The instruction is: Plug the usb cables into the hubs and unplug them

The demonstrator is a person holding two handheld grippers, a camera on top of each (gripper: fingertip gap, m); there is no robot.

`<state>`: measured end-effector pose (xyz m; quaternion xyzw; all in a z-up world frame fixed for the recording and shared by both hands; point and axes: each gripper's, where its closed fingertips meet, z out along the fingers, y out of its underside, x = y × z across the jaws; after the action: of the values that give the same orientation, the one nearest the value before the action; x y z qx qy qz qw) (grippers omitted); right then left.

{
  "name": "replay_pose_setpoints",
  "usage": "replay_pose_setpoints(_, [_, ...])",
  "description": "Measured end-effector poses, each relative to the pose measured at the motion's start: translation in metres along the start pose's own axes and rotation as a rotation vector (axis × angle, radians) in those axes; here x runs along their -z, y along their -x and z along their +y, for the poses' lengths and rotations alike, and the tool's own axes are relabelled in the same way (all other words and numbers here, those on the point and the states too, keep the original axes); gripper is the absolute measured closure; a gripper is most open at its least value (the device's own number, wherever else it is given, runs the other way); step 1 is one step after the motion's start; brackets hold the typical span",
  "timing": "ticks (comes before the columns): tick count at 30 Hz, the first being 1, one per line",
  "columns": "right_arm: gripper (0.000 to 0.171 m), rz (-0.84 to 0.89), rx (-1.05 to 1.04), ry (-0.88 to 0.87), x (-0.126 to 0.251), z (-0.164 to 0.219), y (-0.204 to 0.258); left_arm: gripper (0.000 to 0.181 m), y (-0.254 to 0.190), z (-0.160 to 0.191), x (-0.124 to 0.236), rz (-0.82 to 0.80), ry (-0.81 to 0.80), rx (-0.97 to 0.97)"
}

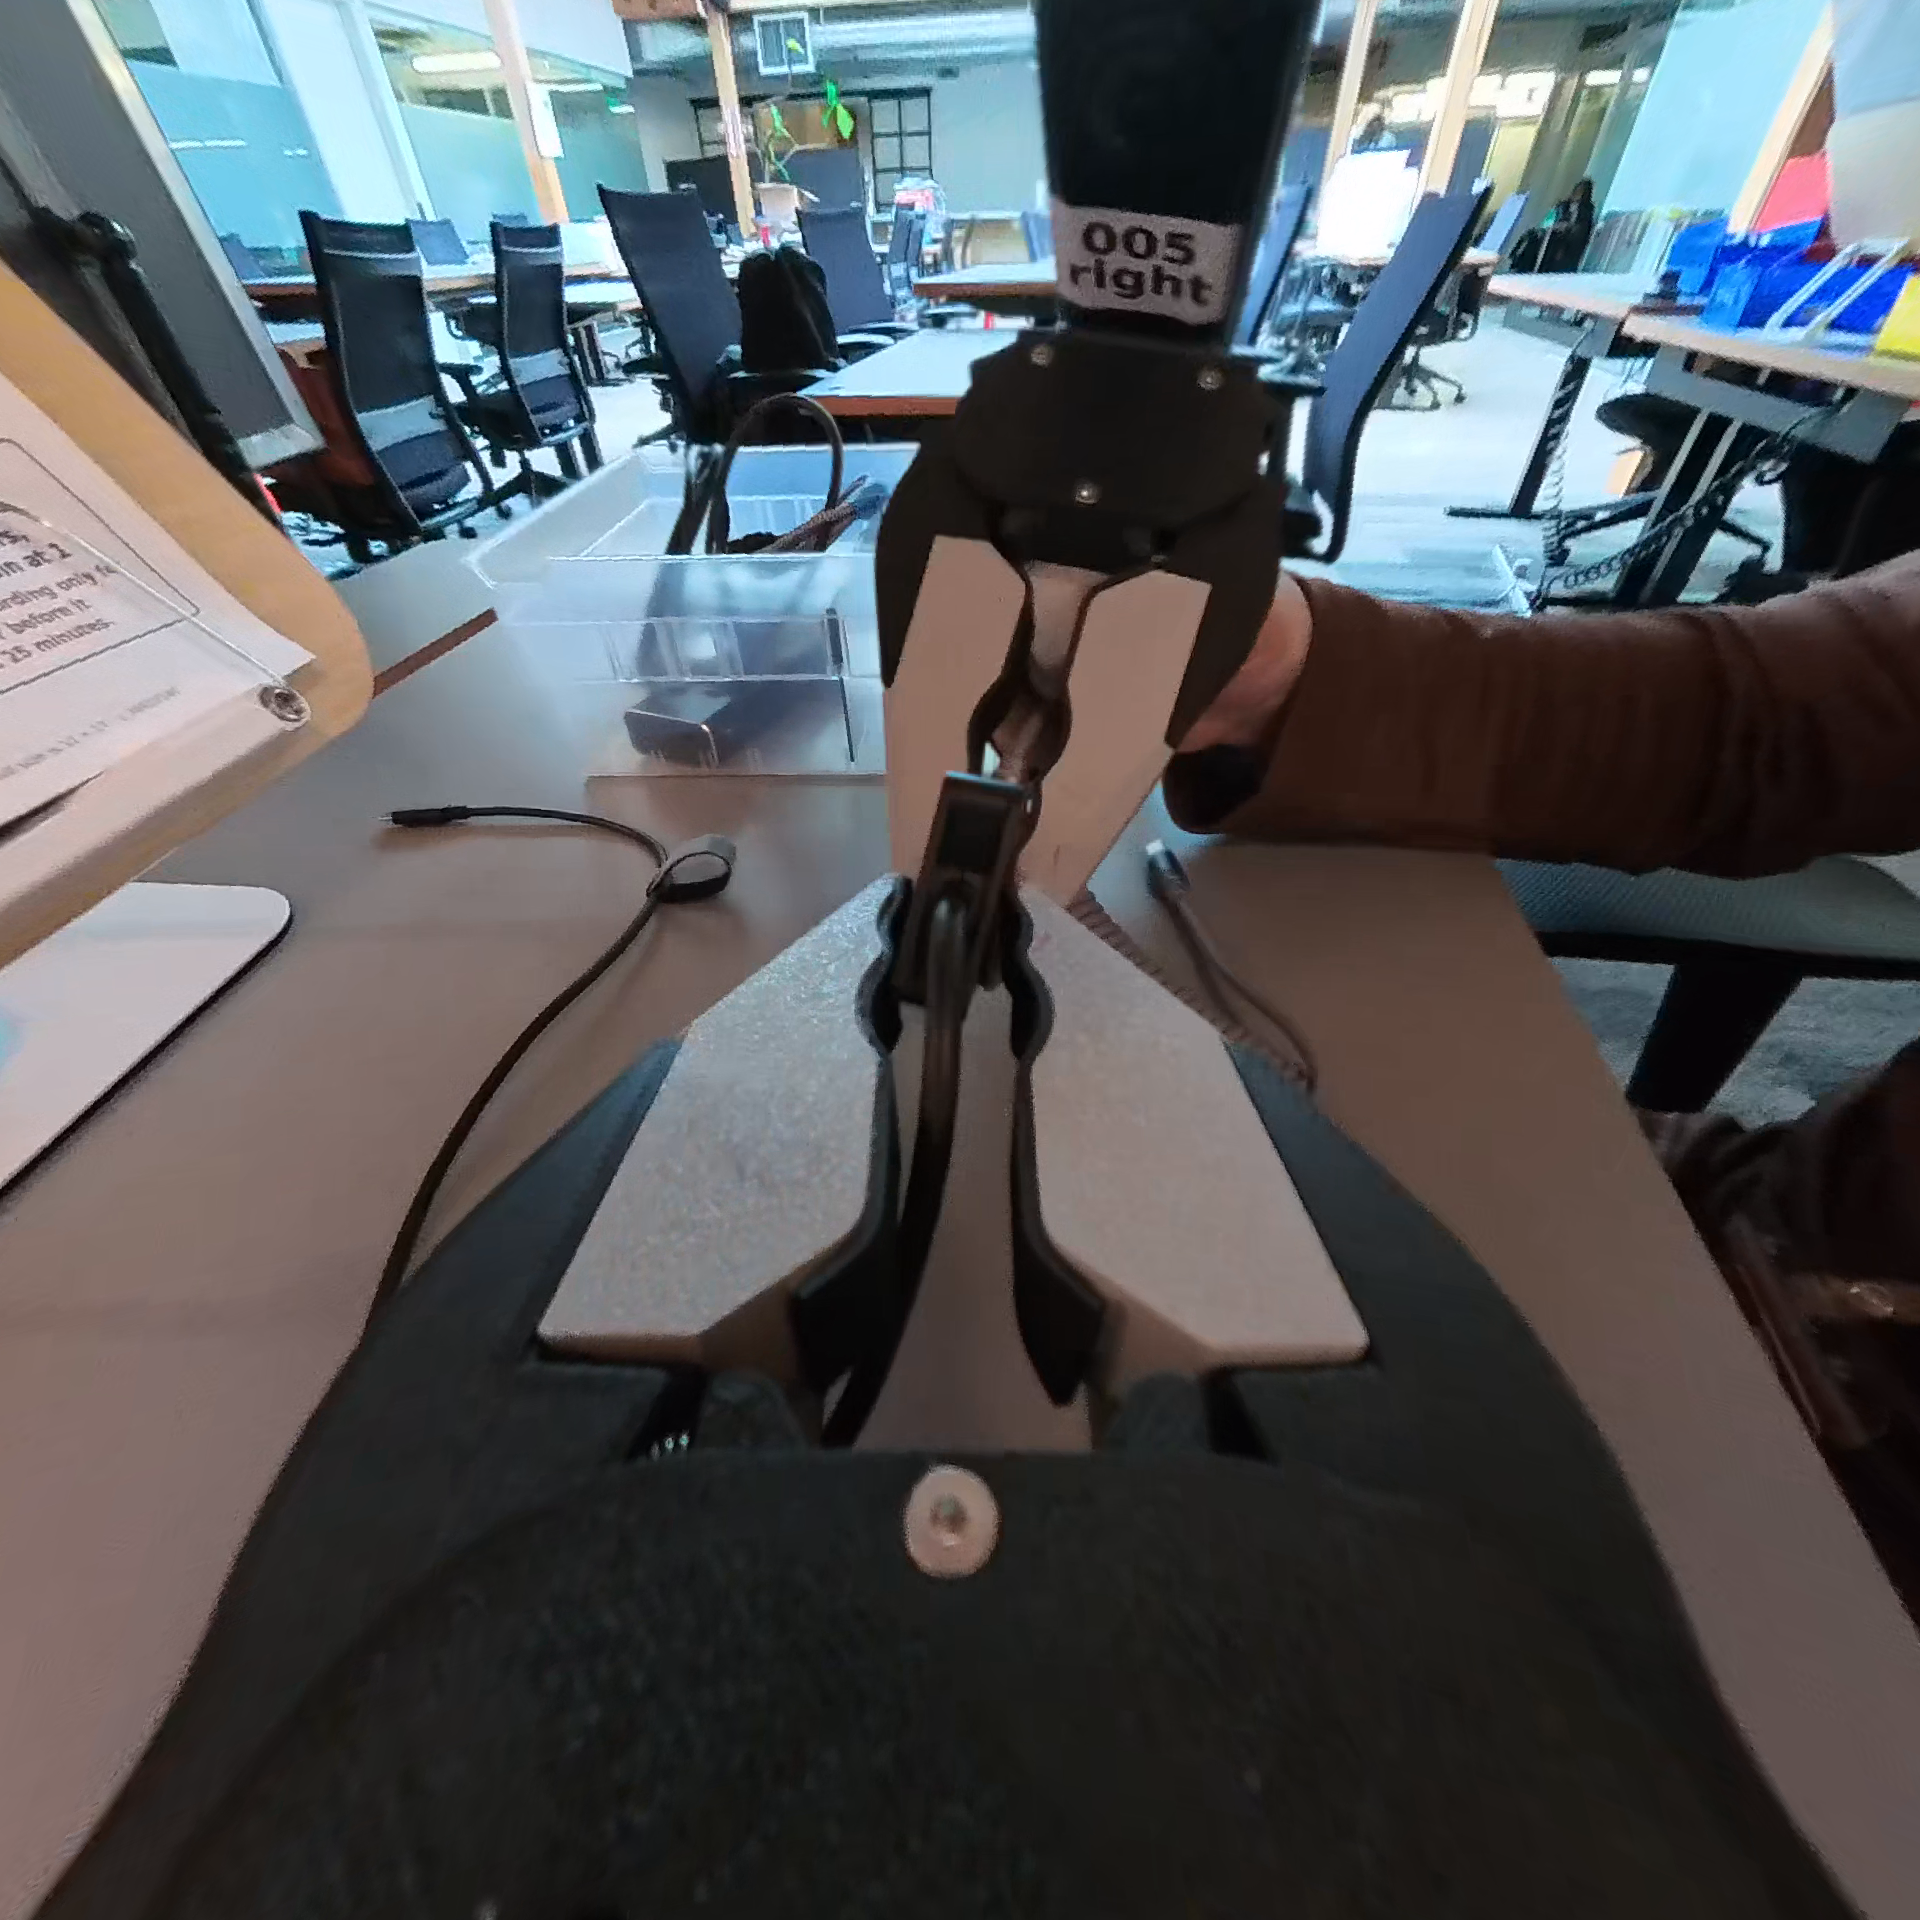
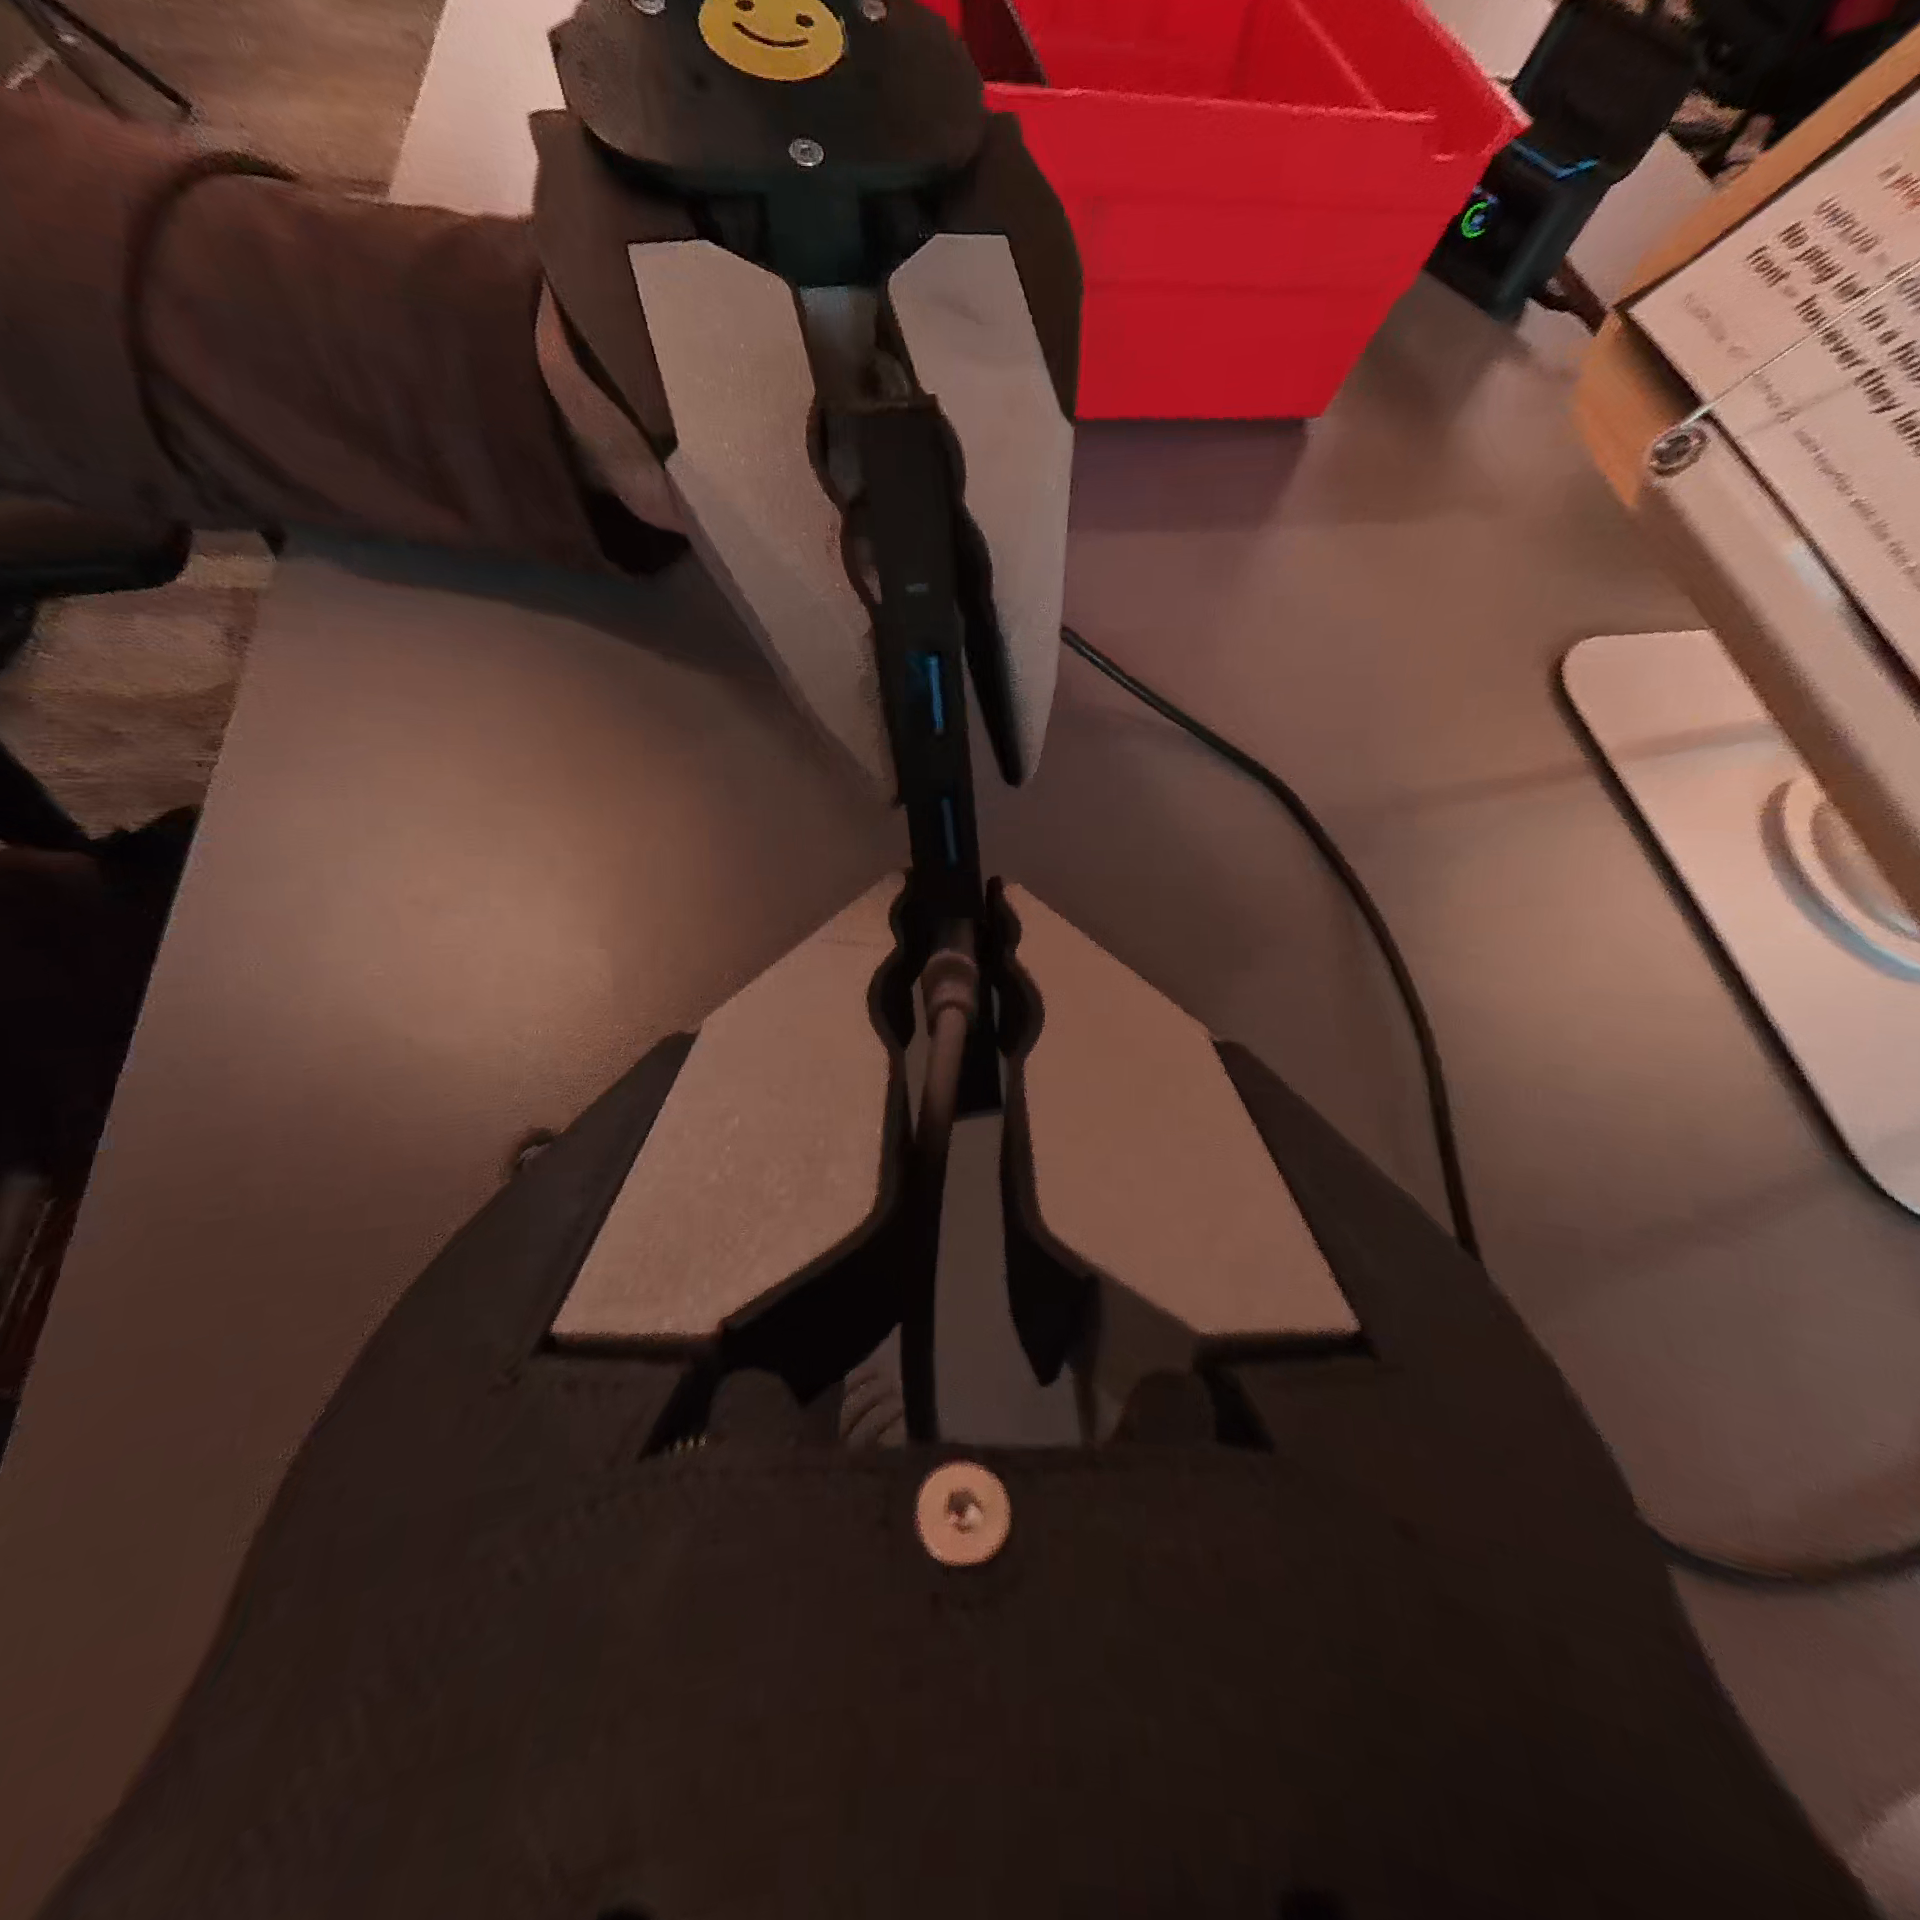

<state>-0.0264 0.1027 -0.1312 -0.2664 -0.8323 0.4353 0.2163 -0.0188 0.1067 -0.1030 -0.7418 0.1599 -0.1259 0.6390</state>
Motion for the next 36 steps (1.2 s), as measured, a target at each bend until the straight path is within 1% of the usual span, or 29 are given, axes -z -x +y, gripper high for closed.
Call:
replay_pose_setpoints(1, [0.163, 0.024, 0.001, -0.006, 0.002, -0.002, -0.003, 0.163, 0.001, -0.002, 0.002, 0.004, -0.011, 0.016])
replay_pose_setpoints(4, [0.163, 0.156, -0.011, -0.028, 0.018, -0.009, -0.025, 0.138, 0.016, -0.010, 0.013, -0.064, -0.042, 0.039])
replay_pose_setpoints(5, [0.164, 0.204, -0.025, -0.034, 0.028, -0.014, -0.034, 0.133, 0.023, -0.014, 0.019, -0.102, -0.059, 0.042])
replay_pose_setpoints(6, [0.164, 0.246, -0.041, -0.047, 0.040, -0.023, -0.041, 0.132, 0.029, -0.019, 0.025, -0.139, -0.081, 0.042])
replay_pose_setpoints(9, [0.164, 0.418, -0.043, -0.064, 0.092, -0.060, -0.071, 0.132, 0.044, -0.034, 0.042, -0.245, -0.134, 0.025])
replay_pose_setpoints(10, [0.164, 0.484, -0.022, -0.062, 0.113, -0.076, -0.084, 0.135, 0.050, -0.035, 0.047, -0.287, -0.139, 0.024])
replay_pose_setpoints(12, [0.164, 0.612, 0.041, -0.022, 0.156, -0.108, -0.117, 0.146, 0.059, -0.031, 0.052, -0.340, -0.118, 0.038])
replay_pose_setpoints(14, [0.164, 0.725, 0.087, 0.019, 0.198, -0.141, -0.157, 0.149, 0.059, -0.028, 0.050, -0.327, -0.110, 0.055])
replay_pose_setpoints(17, [0.164, 0.828, 0.076, -0.025, 0.251, -0.196, -0.199, 0.152, 0.062, -0.018, 0.045, -0.333, -0.066, 0.074])
replay_pose_setpoints(19, [0.164, 0.904, 0.109, -0.068, 0.286, -0.230, -0.213, 0.152, 0.063, -0.013, 0.044, -0.327, -0.040, 0.087])
replay_pose_setpoints(21, [0.164, 0.950, 0.123, -0.106, 0.317, -0.251, -0.218, 0.152, 0.062, -0.012, 0.043, -0.322, -0.037, 0.097])
replay_pose_setpoints(25, [0.164, 1.011, 0.073, -0.142, 0.366, -0.251, -0.229, 0.153, 0.061, -0.013, 0.043, -0.313, -0.030, 0.100])
replay_pose_setpoints(28, [0.164, 1.054, -0.060, -0.190, 0.402, -0.247, -0.241, 0.153, 0.061, -0.011, 0.042, -0.303, -0.026, 0.112])
replay_pose_setpoints(32, [0.164, 1.139, -0.199, -0.254, 0.451, -0.254, -0.246, 0.154, 0.064, 0.001, 0.038, -0.305, 0.022, 0.143])
replay_pose_setpoints(34, [0.165, 1.201, -0.258, -0.207, 0.470, -0.251, -0.250, 0.156, 0.065, 0.006, 0.035, -0.304, 0.039, 0.152])
replay_pose_setpoints(36, [0.165, 1.256, -0.263, -0.109, 0.479, -0.247, -0.253, 0.156, 0.064, 0.011, 0.032, -0.297, 0.054, 0.157])
